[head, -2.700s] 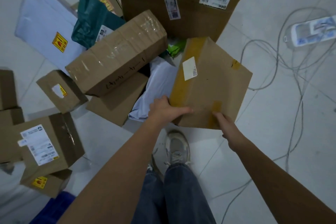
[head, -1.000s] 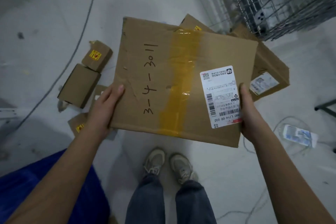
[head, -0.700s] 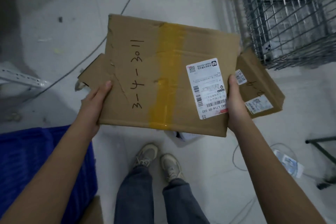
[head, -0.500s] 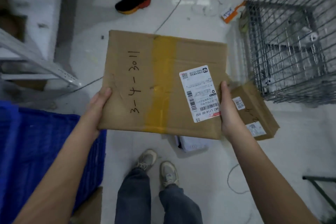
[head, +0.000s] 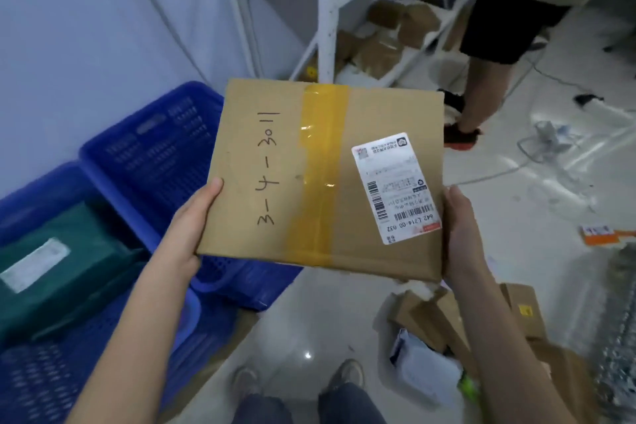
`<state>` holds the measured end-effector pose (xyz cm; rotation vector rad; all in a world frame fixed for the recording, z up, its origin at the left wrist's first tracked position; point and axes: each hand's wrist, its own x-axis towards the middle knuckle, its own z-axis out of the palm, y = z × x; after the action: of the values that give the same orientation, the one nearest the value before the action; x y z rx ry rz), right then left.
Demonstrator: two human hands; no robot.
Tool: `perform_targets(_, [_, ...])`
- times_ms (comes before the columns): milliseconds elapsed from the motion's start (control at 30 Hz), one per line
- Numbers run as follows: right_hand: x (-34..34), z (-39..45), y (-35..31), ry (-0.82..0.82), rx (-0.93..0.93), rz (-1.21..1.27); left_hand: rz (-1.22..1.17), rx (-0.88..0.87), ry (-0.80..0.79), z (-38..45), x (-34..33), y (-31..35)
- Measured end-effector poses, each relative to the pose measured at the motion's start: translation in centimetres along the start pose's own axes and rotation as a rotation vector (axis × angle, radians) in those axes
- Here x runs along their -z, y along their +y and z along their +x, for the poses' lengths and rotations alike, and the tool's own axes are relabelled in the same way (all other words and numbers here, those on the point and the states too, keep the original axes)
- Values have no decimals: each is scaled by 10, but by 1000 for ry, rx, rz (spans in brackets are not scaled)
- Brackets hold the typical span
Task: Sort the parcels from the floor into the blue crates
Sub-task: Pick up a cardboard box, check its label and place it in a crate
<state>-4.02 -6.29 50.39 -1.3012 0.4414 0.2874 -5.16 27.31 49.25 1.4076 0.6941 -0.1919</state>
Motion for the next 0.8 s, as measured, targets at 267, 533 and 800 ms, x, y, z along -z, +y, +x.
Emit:
perform_targets(267, [-182, -22, 40, -238, -51, -233, -239, 66, 320, -59, 189, -18])
perform_targets(533, [-340, -43, 106, -329, -2, -494, -379, 80, 544, -97, 338, -44])
perform_targets(800, [-421, -49, 136, -534, 14, -618, -426, 36, 712, -110, 410, -65])
